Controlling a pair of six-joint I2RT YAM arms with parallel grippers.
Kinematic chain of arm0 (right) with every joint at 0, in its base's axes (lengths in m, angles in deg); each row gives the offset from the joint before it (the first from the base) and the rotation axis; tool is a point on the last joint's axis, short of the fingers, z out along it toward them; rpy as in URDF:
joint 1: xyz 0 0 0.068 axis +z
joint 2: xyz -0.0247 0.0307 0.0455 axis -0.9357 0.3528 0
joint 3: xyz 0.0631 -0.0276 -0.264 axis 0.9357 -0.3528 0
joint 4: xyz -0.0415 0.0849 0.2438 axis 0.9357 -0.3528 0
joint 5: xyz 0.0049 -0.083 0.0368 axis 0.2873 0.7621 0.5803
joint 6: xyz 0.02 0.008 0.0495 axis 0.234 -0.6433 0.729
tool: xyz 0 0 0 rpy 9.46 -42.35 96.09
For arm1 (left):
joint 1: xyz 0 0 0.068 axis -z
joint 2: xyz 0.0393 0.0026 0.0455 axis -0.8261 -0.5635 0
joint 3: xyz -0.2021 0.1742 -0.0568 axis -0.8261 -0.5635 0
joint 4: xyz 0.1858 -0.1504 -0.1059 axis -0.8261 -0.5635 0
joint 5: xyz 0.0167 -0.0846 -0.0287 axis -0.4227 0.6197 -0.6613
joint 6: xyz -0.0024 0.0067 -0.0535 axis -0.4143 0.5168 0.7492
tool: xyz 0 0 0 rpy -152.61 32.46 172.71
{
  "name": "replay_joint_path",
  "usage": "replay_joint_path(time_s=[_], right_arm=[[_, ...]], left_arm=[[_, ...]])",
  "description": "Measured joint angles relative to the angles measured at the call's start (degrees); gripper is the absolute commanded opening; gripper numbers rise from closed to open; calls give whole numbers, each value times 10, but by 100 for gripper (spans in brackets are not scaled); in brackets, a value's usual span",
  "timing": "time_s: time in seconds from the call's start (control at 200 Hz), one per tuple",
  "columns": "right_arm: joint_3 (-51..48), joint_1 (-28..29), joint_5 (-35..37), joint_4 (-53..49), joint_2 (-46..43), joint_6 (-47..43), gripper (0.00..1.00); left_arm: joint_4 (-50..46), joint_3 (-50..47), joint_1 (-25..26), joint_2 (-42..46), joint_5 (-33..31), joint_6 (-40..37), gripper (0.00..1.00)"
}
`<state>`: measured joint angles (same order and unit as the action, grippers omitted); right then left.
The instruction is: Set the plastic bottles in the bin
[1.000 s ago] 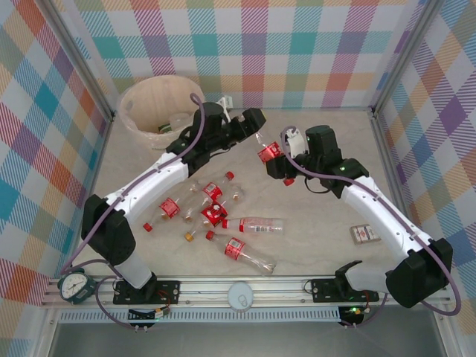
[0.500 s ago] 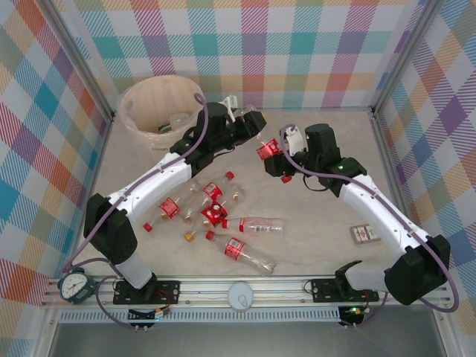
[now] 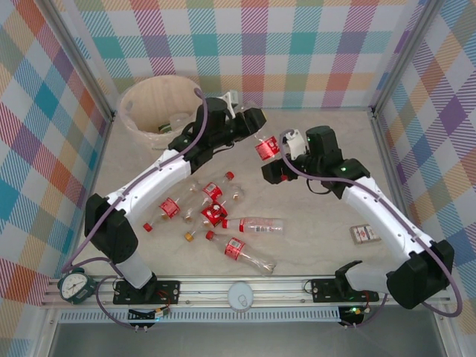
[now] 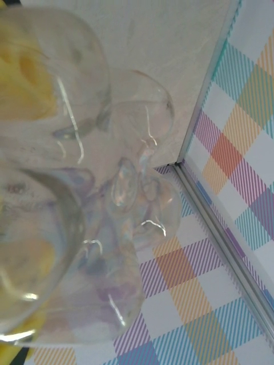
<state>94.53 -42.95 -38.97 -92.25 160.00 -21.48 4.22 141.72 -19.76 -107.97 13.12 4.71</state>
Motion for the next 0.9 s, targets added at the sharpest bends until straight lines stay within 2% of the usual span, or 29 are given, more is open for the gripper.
replay_joint_path(time_s=[0.225, 0.395, 0.59, 0.9], right_arm=[[16, -38, 38, -21, -43, -6, 99], [13, -57, 54, -30, -46, 8, 99], [5, -57, 54, -31, -42, 21, 99], [4, -57, 49, -32, -16, 29, 99]], left_arm=[[-52, 92, -30, -27, 0, -70, 50], [-63, 167, -77, -37, 5, -104, 49], [-45, 208, -166, -33, -3, -108, 44], [-40, 177, -313, 13, -28, -99, 36]])
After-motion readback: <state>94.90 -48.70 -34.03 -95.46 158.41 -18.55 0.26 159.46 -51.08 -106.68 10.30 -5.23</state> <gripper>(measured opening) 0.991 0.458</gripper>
